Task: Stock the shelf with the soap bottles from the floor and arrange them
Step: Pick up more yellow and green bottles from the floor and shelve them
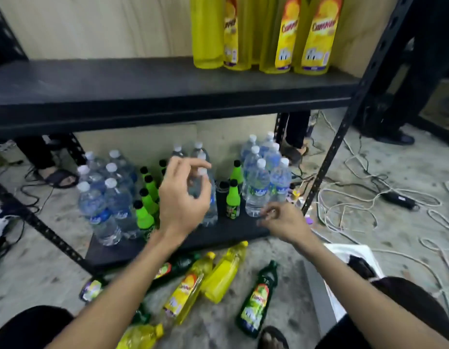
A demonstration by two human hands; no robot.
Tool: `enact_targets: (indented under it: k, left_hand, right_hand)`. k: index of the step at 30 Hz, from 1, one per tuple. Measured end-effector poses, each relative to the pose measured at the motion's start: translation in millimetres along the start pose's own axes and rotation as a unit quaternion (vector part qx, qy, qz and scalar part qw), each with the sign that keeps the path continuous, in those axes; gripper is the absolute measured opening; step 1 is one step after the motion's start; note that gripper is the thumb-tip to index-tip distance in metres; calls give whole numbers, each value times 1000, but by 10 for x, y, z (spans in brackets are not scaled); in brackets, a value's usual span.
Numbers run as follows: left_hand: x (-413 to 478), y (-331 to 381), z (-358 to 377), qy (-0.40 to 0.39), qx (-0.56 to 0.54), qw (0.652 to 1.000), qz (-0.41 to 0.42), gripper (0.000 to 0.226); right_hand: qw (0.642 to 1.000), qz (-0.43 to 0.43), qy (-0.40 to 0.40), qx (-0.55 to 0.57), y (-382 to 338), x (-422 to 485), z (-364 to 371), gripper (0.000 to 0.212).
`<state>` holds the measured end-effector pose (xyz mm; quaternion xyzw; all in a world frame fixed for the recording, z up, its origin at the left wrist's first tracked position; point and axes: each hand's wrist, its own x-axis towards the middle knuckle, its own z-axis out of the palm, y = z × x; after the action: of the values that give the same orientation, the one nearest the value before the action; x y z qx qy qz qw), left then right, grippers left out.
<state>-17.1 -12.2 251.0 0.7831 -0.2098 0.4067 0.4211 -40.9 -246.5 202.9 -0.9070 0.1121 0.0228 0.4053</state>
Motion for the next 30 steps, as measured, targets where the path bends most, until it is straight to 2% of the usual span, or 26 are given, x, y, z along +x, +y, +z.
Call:
enact_targets:
  k: [2,4,6,8,12,16,18,20,24,27,30]
  left_hand:
    - [-721,-218,213,-149,18,982,-112,23]
    - [-1281,-534,525,-311,52,917,-245,28]
    - [-1731,-844,827,-424,79,840,-331,38]
    - [-2131,-1140,1135,-485,114,785,-368,52]
    - [-2711,-1629,1638,-514,167,730,-418,74]
    - [-3036,-1978,2033,-548,204,704,-402,91]
    - [-3154,-2061,2180,-576,226,677,-399,107]
    - [-3230,-2085,2266,-576,246,668,-401,117]
    - [-3130,-2045,2267,-545,258,691,-399,101]
    - [-2943,-1901,2122,-530,236,693,-428,97]
    - [-2670,-1598,1825,-492,187,722,-449,97]
  right_hand:
    - [989,121,-81,27,548,-43,440,20]
    - [974,199,-100,42,989,-13,818,28]
    - [964,242,-106,40,1364,70,1173,38]
    - [954,270,-117,63,1698,193,1528,49]
    - [916,373,-65,133,2142,382,2096,106]
    - [898,427,-25,103,2466,662,2473,130]
    - [885,453,-5,108,2586,742,2575,134]
    - [879,462,3,117,2705,766,2632,123]
    - [869,465,41,162,2786,756,2570,86]
    - [891,415,46,177,2622,741,2359,76]
    - [940,301,63,148,2314,721,1997,85]
